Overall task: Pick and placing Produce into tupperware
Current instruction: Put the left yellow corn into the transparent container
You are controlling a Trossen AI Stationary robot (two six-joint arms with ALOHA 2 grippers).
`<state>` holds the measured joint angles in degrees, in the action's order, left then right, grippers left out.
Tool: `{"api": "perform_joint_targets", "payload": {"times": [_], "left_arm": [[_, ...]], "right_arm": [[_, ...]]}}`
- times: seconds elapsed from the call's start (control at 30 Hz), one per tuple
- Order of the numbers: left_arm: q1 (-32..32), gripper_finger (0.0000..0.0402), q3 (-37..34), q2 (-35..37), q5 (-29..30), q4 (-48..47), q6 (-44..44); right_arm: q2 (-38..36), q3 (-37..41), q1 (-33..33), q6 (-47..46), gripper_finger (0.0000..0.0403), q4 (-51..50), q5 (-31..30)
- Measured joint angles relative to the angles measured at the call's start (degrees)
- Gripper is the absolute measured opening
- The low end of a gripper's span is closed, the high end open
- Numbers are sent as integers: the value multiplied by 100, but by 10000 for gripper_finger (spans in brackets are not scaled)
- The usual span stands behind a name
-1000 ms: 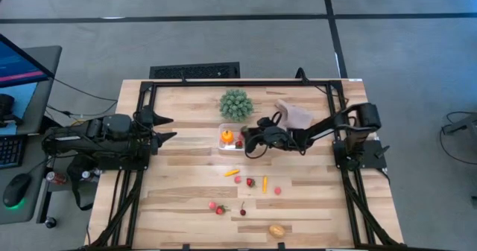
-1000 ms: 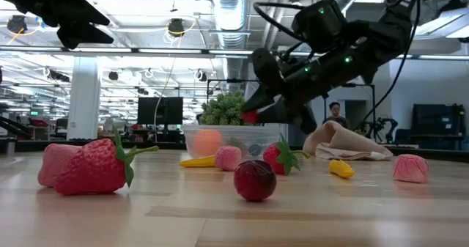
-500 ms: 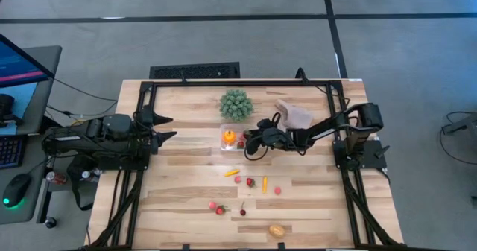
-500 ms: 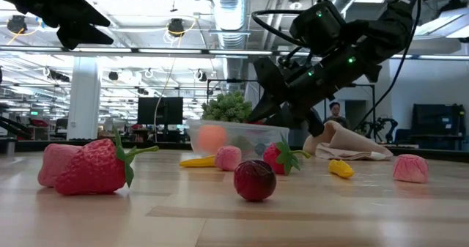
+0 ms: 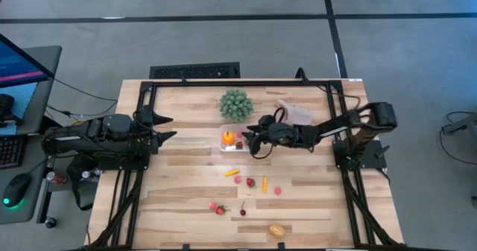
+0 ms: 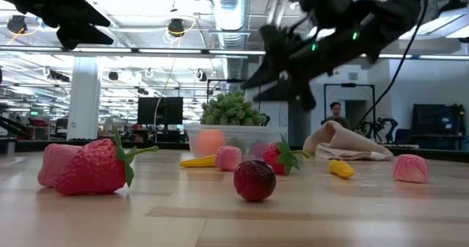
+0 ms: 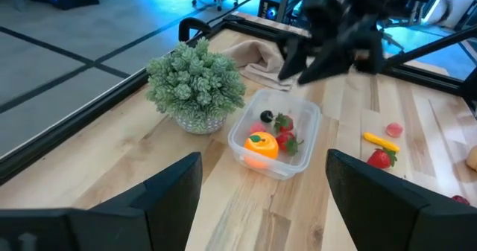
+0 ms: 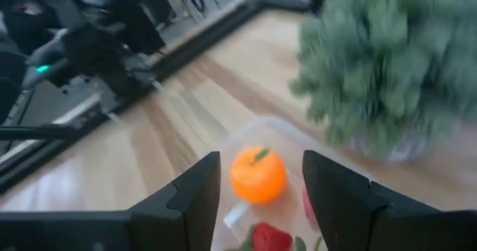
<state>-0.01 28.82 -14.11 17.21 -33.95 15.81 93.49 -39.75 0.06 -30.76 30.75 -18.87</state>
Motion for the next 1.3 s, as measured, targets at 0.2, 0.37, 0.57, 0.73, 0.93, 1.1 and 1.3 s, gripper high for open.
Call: {"api": "perform_joint_targets", "payload": {"times": [0.2, 0.37, 0.57, 0.73, 0.93, 1.1, 1.3], "left_arm": [[-2, 275, 0, -7, -189, 106, 58], [-1, 275, 2, -138, -458, 496, 156], [-1, 275, 7, -734, -614, 975, 88], [0, 275, 7, -1640, -640, 1208, 159], [-2, 275, 3, -3031, -915, 1961, 142], [-123, 275, 4, -4151, -1077, 3053, 62], [-432, 275, 4, -5235, -1048, 4022, 134]], "right_arm": [[-1349, -2, 175, 458, 178, -1203, 211], [-2415, -3, 612, 486, 167, -2347, 254], [-3298, -4, 1297, 24, 152, -3882, 238], [-3582, -4, 1838, -557, 140, -4720, 212], [-3559, -4, 2486, -964, 127, -5260, -21], [-3509, -2, 3058, -1268, 123, -5614, -518], [-3509, -2, 3737, -1942, 122, -6267, -1164]]}}
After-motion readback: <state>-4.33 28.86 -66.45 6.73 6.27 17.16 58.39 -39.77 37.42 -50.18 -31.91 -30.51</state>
